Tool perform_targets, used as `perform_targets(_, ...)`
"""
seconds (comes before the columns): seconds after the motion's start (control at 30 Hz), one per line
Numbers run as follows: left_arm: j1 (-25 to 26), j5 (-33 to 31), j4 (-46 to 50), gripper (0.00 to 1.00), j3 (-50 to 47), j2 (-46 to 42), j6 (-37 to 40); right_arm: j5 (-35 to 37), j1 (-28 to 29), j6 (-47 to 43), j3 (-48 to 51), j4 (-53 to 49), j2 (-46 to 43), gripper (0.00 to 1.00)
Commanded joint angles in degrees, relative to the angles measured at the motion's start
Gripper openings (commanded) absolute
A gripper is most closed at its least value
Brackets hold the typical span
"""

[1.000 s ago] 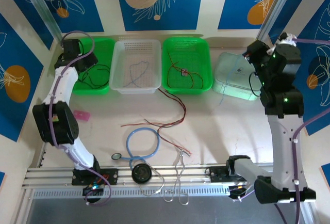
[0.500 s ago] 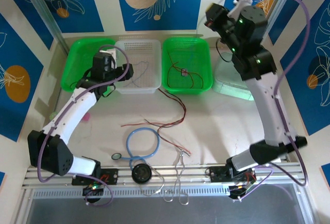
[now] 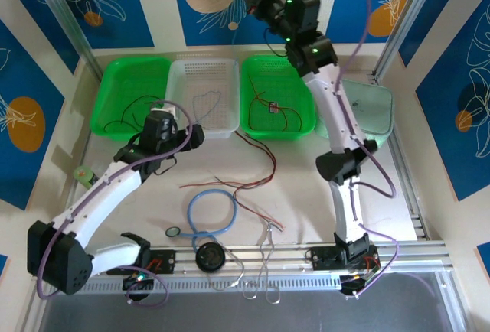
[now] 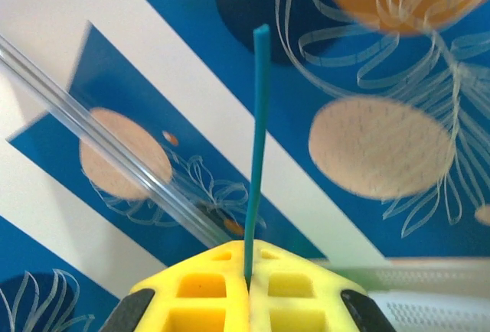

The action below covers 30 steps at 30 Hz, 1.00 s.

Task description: Untangle the cables

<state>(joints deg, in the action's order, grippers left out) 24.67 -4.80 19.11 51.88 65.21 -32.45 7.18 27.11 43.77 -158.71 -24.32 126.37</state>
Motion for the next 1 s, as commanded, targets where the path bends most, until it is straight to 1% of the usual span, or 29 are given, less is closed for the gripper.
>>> perform_targets(0.0, 0.6, -3.0, 2.1, 0.83, -2.2, -4.2, -3.4, 0.0, 3.6, -3.2, 0.4, -5.8, 5.0, 0.0)
perform_targets(0.07, 0.7, -4.1, 2.0, 0.83, -3.7, -6.4, -4.0, 5.8, 6.0, -7.8, 6.0, -5.2, 6.8, 0.0)
perform_targets(0.13, 0.7, -4.9, 2.5, 0.83, -4.2, -7.8, -3.8, 7.4, 7.1, -9.3, 9.8, -5.1, 8.9, 0.0)
perform_targets(0.2, 0.7, -5.3, 3.9, 0.84, -3.8, -8.3, -3.2, 8.0, 8.1, -7.9, 11.8, -6.7, 11.9, 0.0)
perform_targets(0.27, 0.7, -5.8, 4.9, 0.84, -3.4, -8.5, -2.8, 7.2, 8.8, -5.0, 10.8, -9.6, 15.9, 0.0)
perform_targets(0.3, 0.7, -6.1, 5.2, 0.84, -3.4, -8.6, -2.8, 6.9, 9.4, -5.5, 10.0, -10.5, 17.6, 0.0)
perform_targets(0.33, 0.7, -6.5, 4.9, 0.84, -3.8, -9.0, -3.1, 7.8, 10.3, -7.3, 8.6, -12.1, 19.7, 0.0)
perform_targets(0.37, 0.7, -6.8, 4.3, 0.84, -4.3, -9.3, -3.3, 10.3, 11.3, -8.7, 7.4, -14.0, 21.6, 0.0)
perform_targets(0.43, 0.7, -7.4, 3.9, 0.84, -4.8, -9.6, -3.6, 12.6, 12.6, -11.3, 7.1, -15.2, 24.0, 0.0)
perform_targets(0.5, 0.7, -7.4, 4.2, 0.84, -4.5, -9.5, -3.6, 12.5, 13.2, -11.9, 8.1, -15.6, 25.3, 0.0)
perform_targets(0.63, 0.7, -6.7, 5.5, 0.85, -3.4, -8.5, -3.2, 10.3, 12.8, -10.1, 10.2, -15.1, 25.9, 0.0)
perform_targets(0.67, 0.7, -6.6, 6.0, 0.85, -3.2, -8.4, -3.2, 9.3, 12.6, -10.1, 9.8, -15.1, 25.9, 0.06)
perform_targets(0.7, 0.7, -6.6, 6.2, 0.85, -3.1, -8.3, -3.2, 9.0, 12.6, -10.2, 9.2, -15.5, 25.7, 0.14)
perform_targets(0.73, 0.7, -6.6, 6.4, 0.85, -3.1, -8.4, -3.2, 9.1, 12.6, -10.8, 8.7, -15.7, 25.4, 0.27)
perform_targets(0.77, 0.7, -6.8, 6.6, 0.85, -3.2, -8.5, -3.2, 9.3, 12.6, -11.5, 8.4, -15.7, 24.8, 0.36)
perform_targets(0.83, 0.7, -6.6, 6.8, 0.85, -3.3, -8.5, -3.2, 9.2, 12.6, -13.2, 8.1, -15.4, 23.4, 0.47)
perform_targets(0.97, 0.7, -5.7, 7.7, 0.85, -3.1, -7.7, -3.5, 10.8, 12.6, -16.1, 5.8, -17.9, 20.2, 0.63)
